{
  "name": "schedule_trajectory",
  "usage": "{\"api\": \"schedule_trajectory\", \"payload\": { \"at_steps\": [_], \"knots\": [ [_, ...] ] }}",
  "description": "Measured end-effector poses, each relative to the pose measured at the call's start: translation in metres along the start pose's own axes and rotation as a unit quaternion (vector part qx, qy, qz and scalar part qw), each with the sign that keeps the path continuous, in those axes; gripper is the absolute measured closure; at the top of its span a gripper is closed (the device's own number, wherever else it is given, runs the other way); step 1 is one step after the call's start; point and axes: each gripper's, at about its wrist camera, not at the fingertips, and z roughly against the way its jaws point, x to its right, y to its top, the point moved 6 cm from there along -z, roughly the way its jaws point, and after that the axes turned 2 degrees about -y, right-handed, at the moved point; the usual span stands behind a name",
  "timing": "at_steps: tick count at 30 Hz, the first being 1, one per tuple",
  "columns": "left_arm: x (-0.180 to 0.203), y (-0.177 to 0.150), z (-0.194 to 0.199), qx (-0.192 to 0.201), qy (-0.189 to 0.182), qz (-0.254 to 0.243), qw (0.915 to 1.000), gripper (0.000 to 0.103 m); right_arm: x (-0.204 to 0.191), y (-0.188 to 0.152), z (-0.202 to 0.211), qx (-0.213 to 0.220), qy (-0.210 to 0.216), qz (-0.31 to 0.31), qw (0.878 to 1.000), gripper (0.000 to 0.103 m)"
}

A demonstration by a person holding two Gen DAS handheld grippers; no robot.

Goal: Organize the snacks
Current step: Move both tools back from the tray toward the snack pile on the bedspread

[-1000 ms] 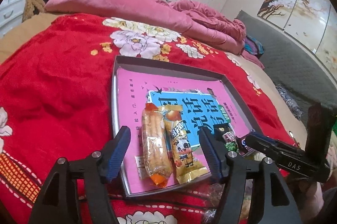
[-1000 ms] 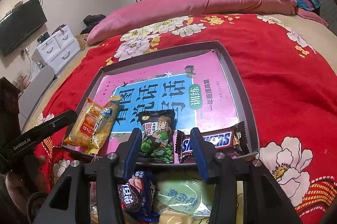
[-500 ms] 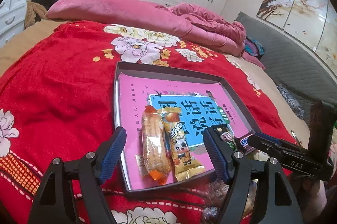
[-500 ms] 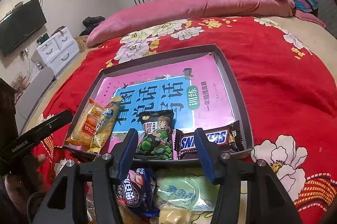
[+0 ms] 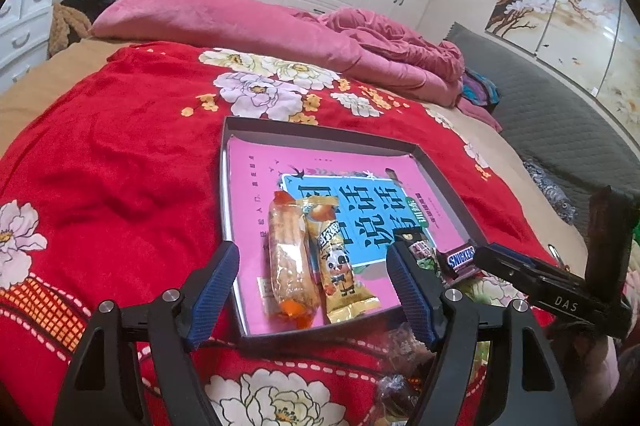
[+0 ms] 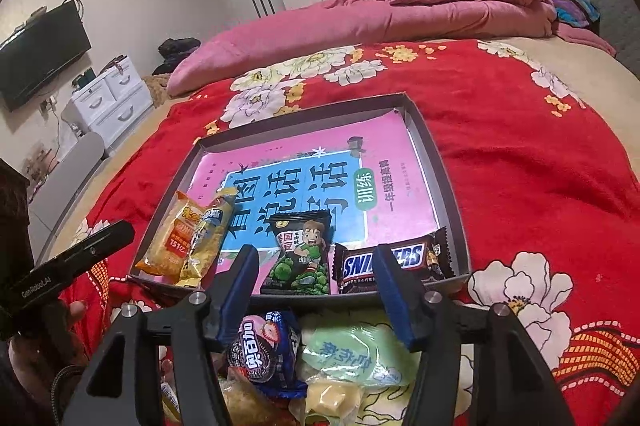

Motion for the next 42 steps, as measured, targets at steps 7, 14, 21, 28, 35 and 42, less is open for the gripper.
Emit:
{"api": "schedule_trajectory", "payload": {
  "at_steps": [7,14,21,28,35,42],
  "knots": [
    [0.006,-0.002,0.007,0.002,0.005,-0.010,0.9999,0.026,-0.002,-0.001,0.011,0.008,0.002,0.005,1.000,0.044],
    [0.012,-0.005,0.014,0.004,0.005,-0.017,0.9998,0.025,-0.004,-0.003,0.023,0.020,0.008,0.009,1.000,0.039],
    [0.021,-0.012,0.018,-0.005,-0.001,-0.024,0.9997,0.025,-0.008,-0.006,0.034,0.029,0.008,0.018,0.999,0.035],
    [0.028,-0.019,0.023,-0.011,0.000,-0.032,0.9994,0.025,-0.014,-0.010,0.041,0.032,0.012,0.028,0.999,0.034],
    [0.032,-0.029,0.028,-0.022,0.003,-0.033,0.9992,0.025,-0.022,-0.018,0.046,0.029,0.015,0.038,0.999,0.034],
    [0.037,-0.037,0.032,-0.032,0.008,-0.043,0.9985,0.025,-0.028,-0.026,0.051,0.024,0.022,0.047,0.998,0.034]
  ]
}}
